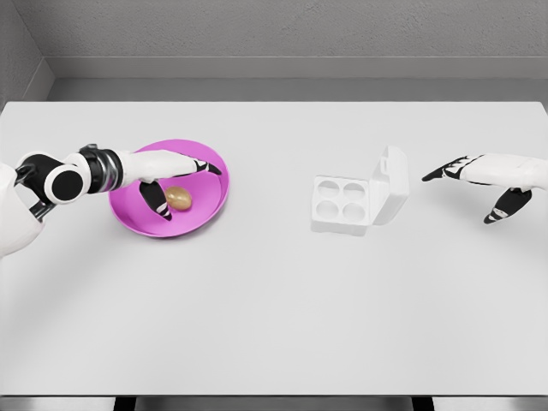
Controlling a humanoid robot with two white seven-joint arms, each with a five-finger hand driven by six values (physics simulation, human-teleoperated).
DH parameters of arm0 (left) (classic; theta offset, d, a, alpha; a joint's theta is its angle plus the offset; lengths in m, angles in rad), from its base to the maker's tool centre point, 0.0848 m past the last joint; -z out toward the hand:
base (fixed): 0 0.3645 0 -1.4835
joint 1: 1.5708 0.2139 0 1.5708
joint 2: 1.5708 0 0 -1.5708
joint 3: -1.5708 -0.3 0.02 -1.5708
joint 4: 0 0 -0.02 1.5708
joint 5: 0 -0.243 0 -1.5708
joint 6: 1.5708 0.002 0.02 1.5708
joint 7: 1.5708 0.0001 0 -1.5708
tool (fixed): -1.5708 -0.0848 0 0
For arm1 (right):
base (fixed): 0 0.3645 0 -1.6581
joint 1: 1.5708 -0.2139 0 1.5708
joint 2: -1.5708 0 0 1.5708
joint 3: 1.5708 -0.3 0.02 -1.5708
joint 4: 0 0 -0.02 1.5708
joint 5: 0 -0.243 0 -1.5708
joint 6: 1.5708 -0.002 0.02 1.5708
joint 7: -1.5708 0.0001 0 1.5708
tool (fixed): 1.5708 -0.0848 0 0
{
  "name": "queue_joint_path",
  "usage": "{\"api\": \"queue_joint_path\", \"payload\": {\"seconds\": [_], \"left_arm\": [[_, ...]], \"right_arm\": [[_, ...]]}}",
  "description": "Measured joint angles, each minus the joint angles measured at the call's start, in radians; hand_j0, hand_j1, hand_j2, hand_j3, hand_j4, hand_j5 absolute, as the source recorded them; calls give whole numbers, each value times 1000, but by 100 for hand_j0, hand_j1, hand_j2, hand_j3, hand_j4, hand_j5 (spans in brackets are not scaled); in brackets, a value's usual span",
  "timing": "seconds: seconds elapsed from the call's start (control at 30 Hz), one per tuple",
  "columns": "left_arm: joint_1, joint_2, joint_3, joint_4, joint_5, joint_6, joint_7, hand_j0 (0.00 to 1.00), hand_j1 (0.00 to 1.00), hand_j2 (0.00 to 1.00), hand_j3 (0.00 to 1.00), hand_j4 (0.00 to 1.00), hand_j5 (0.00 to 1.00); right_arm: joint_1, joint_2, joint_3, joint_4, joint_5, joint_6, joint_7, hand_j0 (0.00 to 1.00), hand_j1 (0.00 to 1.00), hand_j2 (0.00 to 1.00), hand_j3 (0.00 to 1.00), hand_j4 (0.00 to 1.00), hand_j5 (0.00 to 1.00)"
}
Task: Pack egg into the box and close the box lid
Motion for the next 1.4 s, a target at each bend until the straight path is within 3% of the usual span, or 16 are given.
{"api": "queue_joint_path", "payload": {"seconds": [0.2, 0.33, 0.77, 1.23, 1.4], "left_arm": [[14, 6, 23, -1, 6, -2, 0, 93, 93, 93, 93, 93, 93], [14, 8, 27, -2, 10, -4, -1, 72, 72, 72, 72, 72, 72], [32, 12, 36, 6, 15, -6, 0, 68, 68, 68, 68, 68, 68], [40, 15, 36, 13, 84, -30, -2, 43, 43, 43, 43, 43, 43], [40, 43, 59, -21, 140, -52, -21, 35, 35, 35, 35, 35, 35]], "right_arm": [[0, 0, 0, 0, 0, 0, 0, 100, 100, 100, 100, 100, 100], [0, 0, 0, 0, 0, 0, 0, 100, 100, 100, 100, 100, 100], [0, -6, 0, 0, 0, 0, 0, 100, 100, 100, 100, 100, 100], [0, -7, 0, 0, 0, 0, 0, 100, 100, 100, 100, 100, 100], [-2, -10, -1, 1, 0, 0, 0, 100, 100, 100, 100, 100, 100]]}}
